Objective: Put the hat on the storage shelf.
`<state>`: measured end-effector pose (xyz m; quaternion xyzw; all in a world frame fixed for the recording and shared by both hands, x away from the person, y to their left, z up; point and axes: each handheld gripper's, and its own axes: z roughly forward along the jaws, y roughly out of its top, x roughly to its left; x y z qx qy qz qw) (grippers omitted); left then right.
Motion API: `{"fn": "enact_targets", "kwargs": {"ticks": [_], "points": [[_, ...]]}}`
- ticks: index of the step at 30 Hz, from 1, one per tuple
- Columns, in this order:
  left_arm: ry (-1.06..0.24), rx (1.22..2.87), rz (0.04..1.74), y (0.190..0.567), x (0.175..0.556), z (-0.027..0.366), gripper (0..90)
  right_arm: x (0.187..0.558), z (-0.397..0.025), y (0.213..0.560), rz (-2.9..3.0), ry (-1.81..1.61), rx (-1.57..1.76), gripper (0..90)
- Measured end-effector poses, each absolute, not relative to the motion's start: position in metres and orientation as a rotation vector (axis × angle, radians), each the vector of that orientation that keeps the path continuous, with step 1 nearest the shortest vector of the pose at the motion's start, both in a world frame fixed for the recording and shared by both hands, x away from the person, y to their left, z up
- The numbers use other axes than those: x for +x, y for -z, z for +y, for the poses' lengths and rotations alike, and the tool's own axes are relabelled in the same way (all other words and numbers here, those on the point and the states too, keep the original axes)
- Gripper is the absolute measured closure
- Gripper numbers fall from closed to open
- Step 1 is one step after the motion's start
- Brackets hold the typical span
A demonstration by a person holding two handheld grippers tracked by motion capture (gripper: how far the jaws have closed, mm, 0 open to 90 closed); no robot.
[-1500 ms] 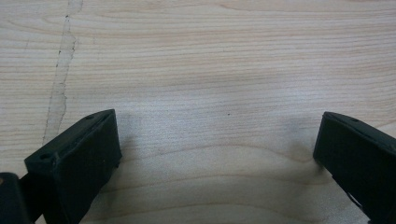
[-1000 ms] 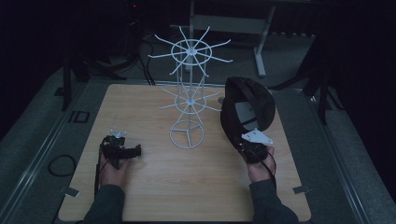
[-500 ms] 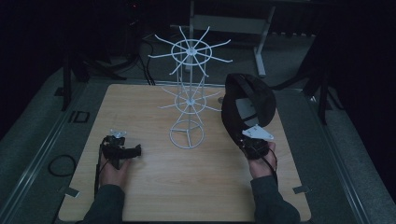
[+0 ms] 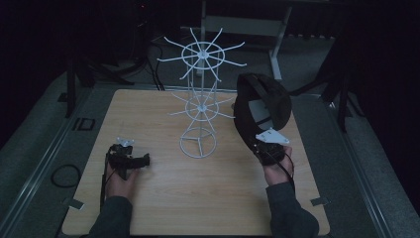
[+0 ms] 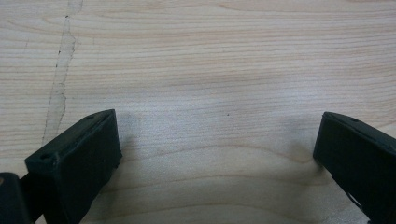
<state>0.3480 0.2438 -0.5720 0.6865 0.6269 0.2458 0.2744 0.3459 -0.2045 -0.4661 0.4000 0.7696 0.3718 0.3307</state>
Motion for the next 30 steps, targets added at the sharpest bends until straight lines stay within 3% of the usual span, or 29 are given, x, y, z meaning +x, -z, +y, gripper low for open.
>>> {"fn": "enact_targets", "kwargs": {"ticks": [30], "points": [[-0.658,1.848,1.686,0.572,0.348,0.244,0.8,0.353,-0.204,0.455,2.025,-0.960,1.010,81.6]]}}
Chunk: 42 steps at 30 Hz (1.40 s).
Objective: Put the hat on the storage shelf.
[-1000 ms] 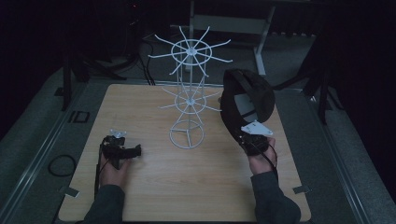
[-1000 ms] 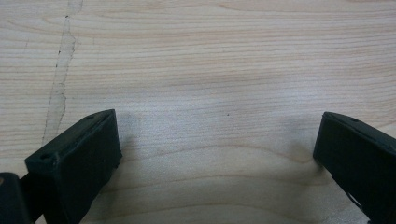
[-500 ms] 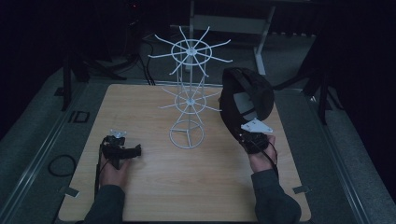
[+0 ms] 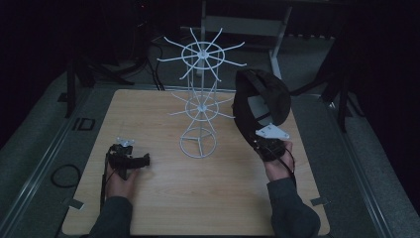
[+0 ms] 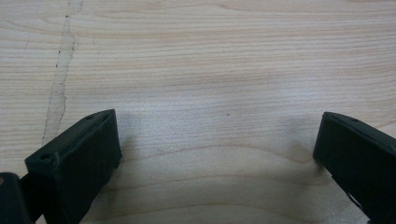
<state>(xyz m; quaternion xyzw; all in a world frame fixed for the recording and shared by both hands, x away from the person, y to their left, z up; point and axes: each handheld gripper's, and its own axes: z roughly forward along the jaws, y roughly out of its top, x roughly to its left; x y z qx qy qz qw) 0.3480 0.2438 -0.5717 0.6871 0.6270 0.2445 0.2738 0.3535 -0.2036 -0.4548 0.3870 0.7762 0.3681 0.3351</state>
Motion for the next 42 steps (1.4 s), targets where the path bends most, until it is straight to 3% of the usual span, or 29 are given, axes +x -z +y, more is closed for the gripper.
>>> {"fn": "enact_targets", "kwargs": {"ticks": [42], "points": [[-0.656,1.851,1.686,0.572,0.348,0.244,0.8,0.361,-0.197,0.424,1.999,-0.962,0.945,81.6]]}}
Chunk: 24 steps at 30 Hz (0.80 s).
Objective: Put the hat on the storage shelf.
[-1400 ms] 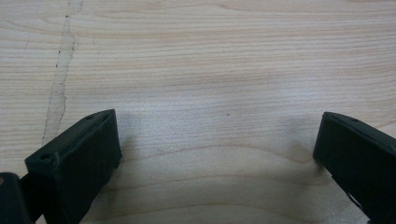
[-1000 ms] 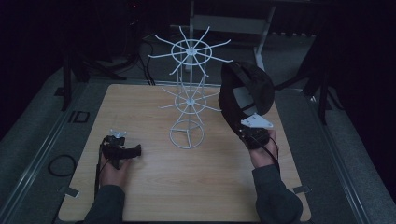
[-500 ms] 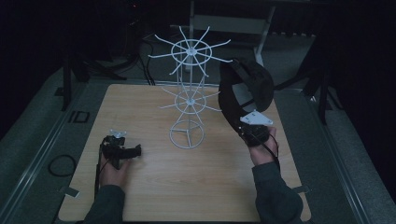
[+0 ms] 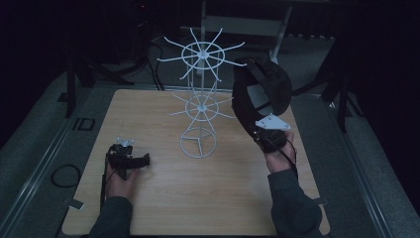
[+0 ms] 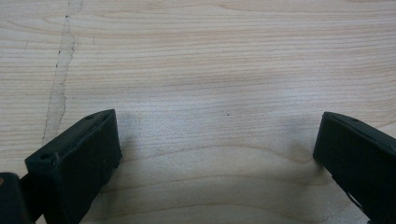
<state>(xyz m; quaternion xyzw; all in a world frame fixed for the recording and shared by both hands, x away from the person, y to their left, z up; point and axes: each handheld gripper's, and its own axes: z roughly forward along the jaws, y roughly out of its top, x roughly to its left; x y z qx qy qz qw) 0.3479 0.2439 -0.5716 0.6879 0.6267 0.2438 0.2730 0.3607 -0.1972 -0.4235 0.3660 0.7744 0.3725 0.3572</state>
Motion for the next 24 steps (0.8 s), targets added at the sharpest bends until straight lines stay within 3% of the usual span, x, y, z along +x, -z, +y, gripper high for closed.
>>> {"fn": "enact_targets", "kwargs": {"ticks": [24], "points": [[-0.658,1.847,1.687,0.572,0.348,0.244,0.9,0.365,-0.197,0.407,1.971,-0.978,0.937,81.5]]}}
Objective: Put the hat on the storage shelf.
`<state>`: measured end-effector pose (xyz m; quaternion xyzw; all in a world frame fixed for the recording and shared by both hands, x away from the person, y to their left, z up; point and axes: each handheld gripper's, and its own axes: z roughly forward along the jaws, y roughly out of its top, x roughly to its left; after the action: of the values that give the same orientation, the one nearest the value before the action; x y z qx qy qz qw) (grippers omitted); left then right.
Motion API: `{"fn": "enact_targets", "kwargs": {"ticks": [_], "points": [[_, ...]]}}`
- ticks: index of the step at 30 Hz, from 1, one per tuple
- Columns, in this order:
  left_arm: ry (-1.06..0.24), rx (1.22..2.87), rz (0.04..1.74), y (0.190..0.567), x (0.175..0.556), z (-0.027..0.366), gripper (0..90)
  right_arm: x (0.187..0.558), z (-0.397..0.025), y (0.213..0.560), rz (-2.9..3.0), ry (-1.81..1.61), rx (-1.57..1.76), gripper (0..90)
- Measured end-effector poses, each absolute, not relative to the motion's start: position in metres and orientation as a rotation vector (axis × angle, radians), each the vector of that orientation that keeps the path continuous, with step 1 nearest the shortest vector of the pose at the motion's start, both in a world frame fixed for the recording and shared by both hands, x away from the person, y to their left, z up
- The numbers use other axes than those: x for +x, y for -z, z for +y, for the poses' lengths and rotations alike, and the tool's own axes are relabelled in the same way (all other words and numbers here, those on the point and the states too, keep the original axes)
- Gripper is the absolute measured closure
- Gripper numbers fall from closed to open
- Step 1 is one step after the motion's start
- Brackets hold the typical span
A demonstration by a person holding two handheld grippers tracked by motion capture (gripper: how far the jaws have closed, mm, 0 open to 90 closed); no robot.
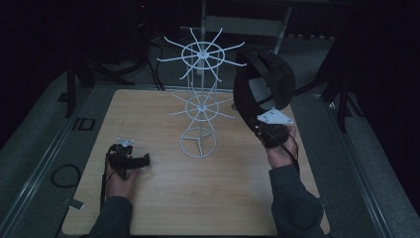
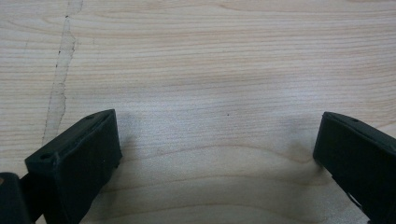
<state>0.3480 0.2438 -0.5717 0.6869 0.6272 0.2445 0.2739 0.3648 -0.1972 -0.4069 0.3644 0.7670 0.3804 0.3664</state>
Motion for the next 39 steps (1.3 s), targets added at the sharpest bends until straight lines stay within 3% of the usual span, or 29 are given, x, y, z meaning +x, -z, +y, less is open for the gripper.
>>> {"fn": "enact_targets", "kwargs": {"ticks": [39], "points": [[-0.657,1.846,1.688,0.572,0.348,0.244,0.8,0.370,-0.194,0.392,1.945,-0.982,0.909,81.5]]}}
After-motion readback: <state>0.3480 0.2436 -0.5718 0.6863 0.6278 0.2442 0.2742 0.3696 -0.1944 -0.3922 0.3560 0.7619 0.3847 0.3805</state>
